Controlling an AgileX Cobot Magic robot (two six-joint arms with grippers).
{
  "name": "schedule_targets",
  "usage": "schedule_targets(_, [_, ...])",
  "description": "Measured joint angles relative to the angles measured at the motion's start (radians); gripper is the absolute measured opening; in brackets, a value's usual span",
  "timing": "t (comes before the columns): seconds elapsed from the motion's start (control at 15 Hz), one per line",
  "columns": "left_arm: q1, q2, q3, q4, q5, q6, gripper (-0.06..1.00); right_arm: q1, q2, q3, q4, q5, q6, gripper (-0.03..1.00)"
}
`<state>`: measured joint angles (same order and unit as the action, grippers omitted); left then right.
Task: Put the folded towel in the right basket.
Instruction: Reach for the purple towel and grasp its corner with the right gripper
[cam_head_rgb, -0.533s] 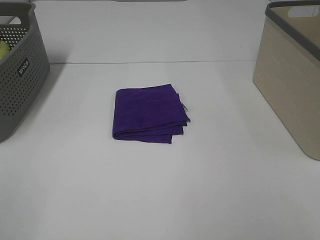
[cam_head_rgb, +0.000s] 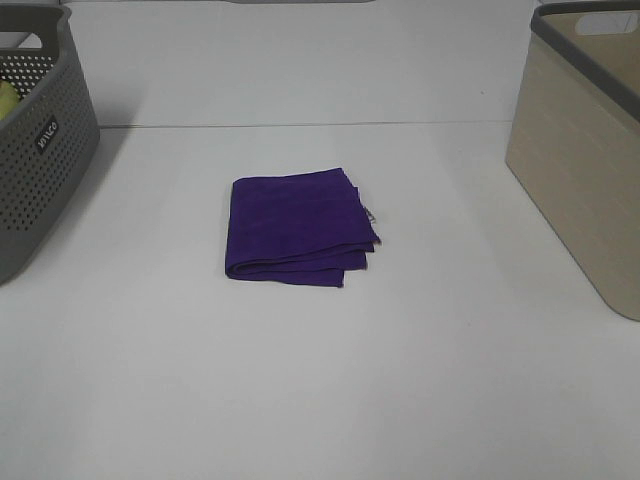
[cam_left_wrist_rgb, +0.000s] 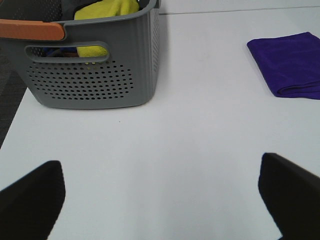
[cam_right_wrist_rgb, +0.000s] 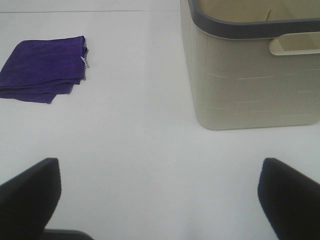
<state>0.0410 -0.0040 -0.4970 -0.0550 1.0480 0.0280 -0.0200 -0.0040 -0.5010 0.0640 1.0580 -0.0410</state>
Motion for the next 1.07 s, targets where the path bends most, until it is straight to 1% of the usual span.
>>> schedule_targets(1.07, [0.0,0.0,0.0,0.0,0.0,0.0,0.99,0.0,0.0,0.0,-0.001,0.0,0.0,0.98])
